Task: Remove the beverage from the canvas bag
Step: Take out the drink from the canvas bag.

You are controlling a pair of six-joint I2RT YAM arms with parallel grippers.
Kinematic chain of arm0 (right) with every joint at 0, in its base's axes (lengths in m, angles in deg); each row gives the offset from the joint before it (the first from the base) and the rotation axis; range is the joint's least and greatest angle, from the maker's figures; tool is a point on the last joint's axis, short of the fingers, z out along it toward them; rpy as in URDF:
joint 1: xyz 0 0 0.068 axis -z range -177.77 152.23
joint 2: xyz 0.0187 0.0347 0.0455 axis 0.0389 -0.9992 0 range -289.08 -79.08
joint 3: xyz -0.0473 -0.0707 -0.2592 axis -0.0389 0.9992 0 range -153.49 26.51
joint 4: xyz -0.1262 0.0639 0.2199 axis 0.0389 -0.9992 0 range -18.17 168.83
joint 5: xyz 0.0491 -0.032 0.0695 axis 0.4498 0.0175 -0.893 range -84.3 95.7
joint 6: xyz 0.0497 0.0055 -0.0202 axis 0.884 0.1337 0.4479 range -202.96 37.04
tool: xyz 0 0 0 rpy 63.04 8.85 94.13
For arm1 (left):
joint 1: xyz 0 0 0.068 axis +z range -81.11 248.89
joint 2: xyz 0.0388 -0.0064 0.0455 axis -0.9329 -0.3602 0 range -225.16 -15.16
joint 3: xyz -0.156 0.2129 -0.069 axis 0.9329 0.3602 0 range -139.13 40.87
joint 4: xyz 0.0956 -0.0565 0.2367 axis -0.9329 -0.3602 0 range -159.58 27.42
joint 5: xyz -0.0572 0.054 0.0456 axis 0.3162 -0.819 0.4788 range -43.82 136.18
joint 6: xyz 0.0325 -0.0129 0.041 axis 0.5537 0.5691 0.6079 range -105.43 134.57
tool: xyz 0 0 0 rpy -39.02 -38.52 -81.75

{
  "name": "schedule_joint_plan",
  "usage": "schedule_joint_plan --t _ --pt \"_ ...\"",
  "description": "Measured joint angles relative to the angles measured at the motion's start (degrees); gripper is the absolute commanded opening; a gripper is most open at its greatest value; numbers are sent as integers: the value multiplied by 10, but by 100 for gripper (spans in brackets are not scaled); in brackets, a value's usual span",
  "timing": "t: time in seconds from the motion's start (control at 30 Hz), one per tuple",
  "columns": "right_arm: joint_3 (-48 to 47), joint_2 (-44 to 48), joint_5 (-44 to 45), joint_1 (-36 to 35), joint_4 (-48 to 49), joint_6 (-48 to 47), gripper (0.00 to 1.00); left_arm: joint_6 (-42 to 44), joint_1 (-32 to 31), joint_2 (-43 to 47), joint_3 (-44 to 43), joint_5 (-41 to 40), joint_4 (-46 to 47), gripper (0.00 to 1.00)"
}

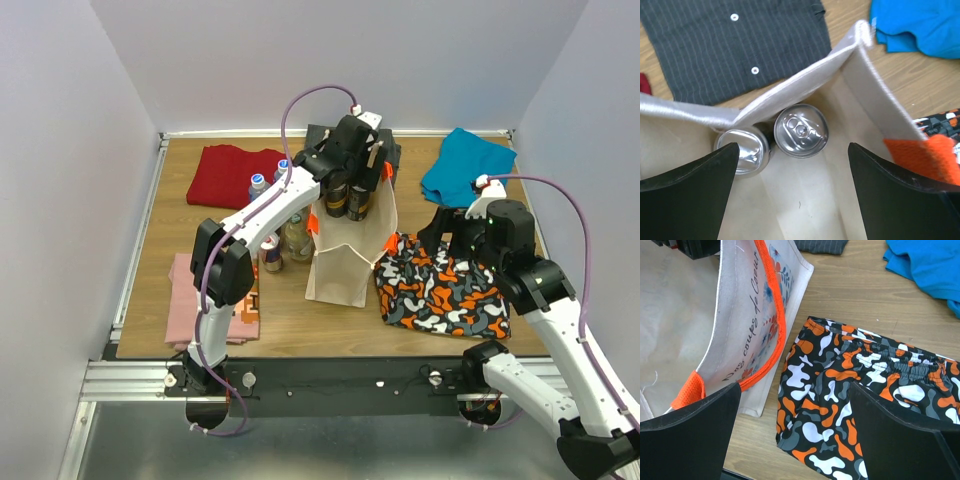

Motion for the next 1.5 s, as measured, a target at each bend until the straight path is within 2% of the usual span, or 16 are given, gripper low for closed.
schedule_joint_plan --t 0.27,0.67,1.0,1.5 --pt "1 -3 0 0 0 0 97 39 0 -36 -47 38 0 99" --pt "2 -3 0 0 0 0 97 92 5 -57 -48 78 -17 99" --pt "2 -3 0 0 0 0 97 112 8 -78 -55 120 -17 99" --pt "5 -5 0 0 0 0 98 119 12 -86 -64 129 -19 97"
